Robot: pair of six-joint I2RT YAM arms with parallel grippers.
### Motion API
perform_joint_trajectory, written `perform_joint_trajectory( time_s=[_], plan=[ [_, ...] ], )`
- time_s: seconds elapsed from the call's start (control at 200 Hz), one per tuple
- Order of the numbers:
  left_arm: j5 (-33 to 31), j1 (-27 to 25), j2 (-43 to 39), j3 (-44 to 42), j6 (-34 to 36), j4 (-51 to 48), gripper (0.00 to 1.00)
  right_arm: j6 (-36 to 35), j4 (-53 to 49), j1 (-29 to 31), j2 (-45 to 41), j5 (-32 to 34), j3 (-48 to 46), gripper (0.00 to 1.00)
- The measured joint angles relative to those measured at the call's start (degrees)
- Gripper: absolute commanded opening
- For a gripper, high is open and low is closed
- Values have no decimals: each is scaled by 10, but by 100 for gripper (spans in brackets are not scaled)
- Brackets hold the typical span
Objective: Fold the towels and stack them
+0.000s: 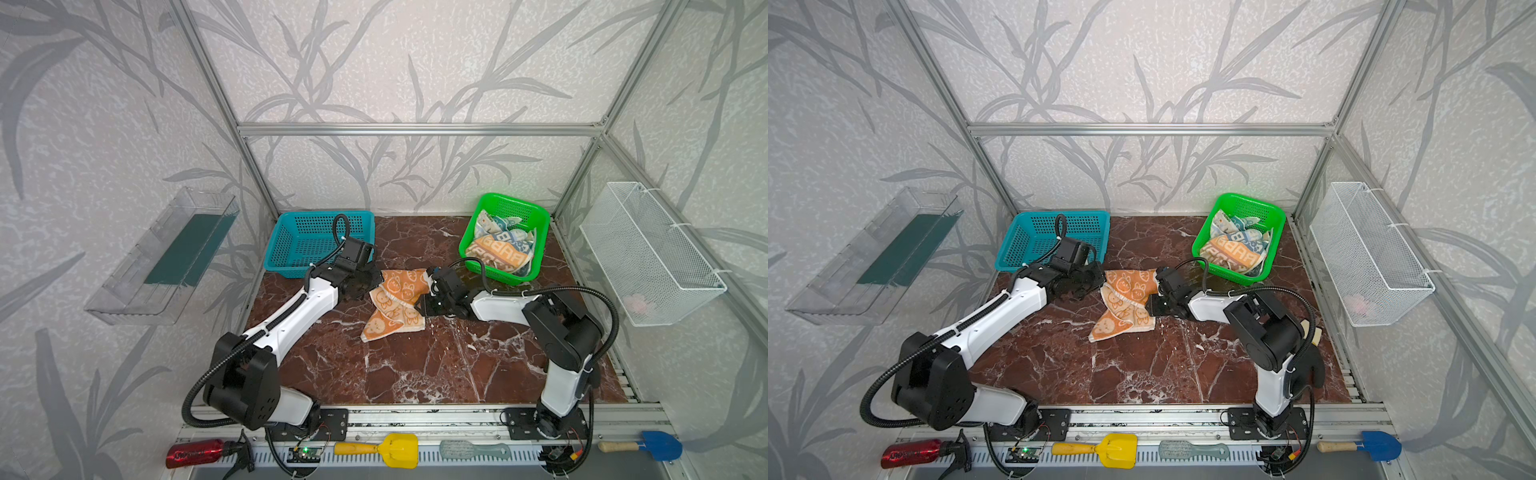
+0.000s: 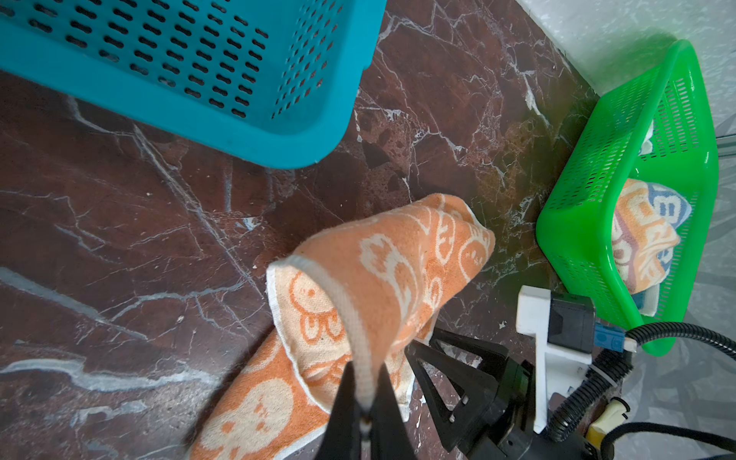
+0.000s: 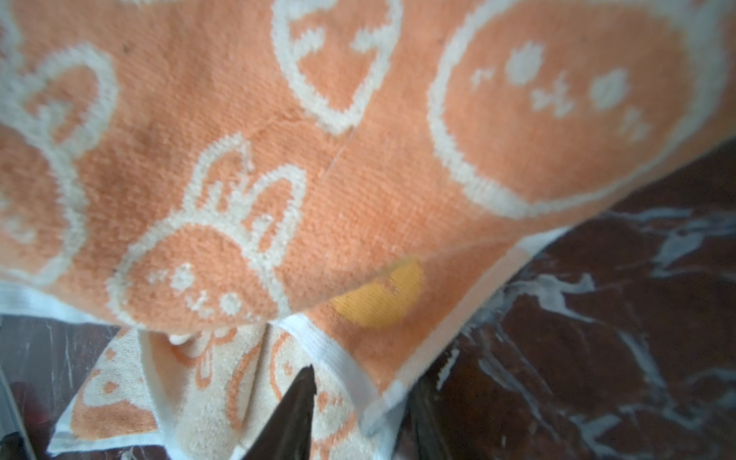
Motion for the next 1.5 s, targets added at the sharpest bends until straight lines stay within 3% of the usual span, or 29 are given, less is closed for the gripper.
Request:
perform_joint_trajectory(
  time_s=[0.245, 0.385, 0.73, 1.205, 1.499],
  plan=[
    [0, 0, 0, 0, 0, 4, 0, 18, -17, 0, 0, 7, -1, 9],
    [0, 0, 0, 0, 1, 4, 0, 15, -37, 0, 0, 17, 9, 1],
    [-16, 3, 0, 22, 23, -14, 0, -51, -171, -3, -61, 67, 84, 0],
    [-26, 1, -21, 282, 111, -41, 0, -188, -342, -16, -322, 142, 291, 0],
    [12, -53, -87, 410, 153, -72, 0, -233, -412, -16, -462, 133, 369, 0]
  ],
)
